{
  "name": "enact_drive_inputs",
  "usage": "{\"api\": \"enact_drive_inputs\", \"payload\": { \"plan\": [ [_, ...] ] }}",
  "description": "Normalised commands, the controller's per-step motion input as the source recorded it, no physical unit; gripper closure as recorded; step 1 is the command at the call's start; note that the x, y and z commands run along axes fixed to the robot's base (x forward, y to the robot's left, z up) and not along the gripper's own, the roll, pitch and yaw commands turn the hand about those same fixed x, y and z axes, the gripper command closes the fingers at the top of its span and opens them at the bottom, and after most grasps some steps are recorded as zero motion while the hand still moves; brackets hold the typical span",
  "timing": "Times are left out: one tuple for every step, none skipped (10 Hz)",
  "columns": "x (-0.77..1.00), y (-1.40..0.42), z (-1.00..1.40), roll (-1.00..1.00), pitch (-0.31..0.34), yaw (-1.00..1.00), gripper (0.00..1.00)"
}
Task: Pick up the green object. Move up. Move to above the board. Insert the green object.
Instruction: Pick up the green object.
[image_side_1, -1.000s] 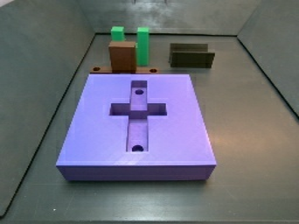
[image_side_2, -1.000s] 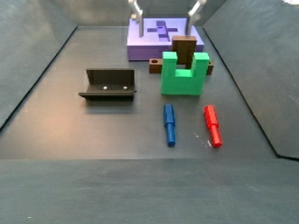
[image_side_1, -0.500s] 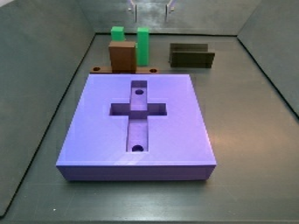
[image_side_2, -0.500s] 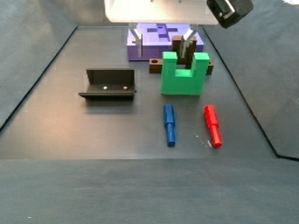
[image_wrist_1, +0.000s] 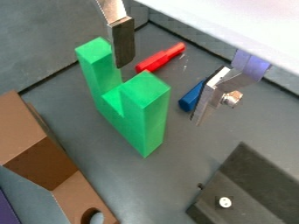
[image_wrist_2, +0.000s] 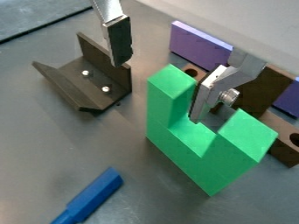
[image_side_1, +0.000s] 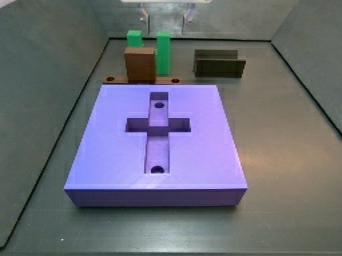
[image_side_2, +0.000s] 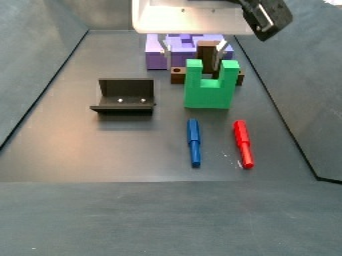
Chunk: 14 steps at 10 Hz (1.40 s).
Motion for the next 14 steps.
{"api": "enact_drive_inputs", "payload": {
  "plan": [
    [-0.07, -0.04, -0.41, -0.1, -0.167, -0.01, 0.0],
    [0.0, -0.01, -0.33, -0.09, -0.129, 0.0, 0.0],
    [0.0, -0.04, -0.24, -0.07, -0.09, 0.0, 0.0],
    [0.05, -0.05, -0.12, -0.06, -0.049, 0.0, 0.0],
    [0.05, -0.08, 0.0, -0.02, -0.009, 0.0, 0.0],
    [0.02, -0.1, 0.0, -0.01, 0.0, 0.0, 0.0],
    [0.03, -0.11, 0.0, -0.01, 0.0, 0.0, 0.0],
    [0.05, -0.08, 0.0, 0.0, 0.0, 0.0, 0.0],
    [0.0, 0.01, -0.05, 0.0, 0.0, 0.0, 0.0],
    [0.0, 0.0, 0.0, 0.0, 0.0, 0.0, 0.0],
    [0.0, 0.0, 0.0, 0.0, 0.0, 0.0, 0.0],
    [0.0, 0.0, 0.0, 0.0, 0.0, 0.0, 1.0],
    [0.0, 0.0, 0.0, 0.0, 0.0, 0.0, 1.0],
    [0.0, 0.0, 0.0, 0.0, 0.0, 0.0, 1.0]
  ]
}}
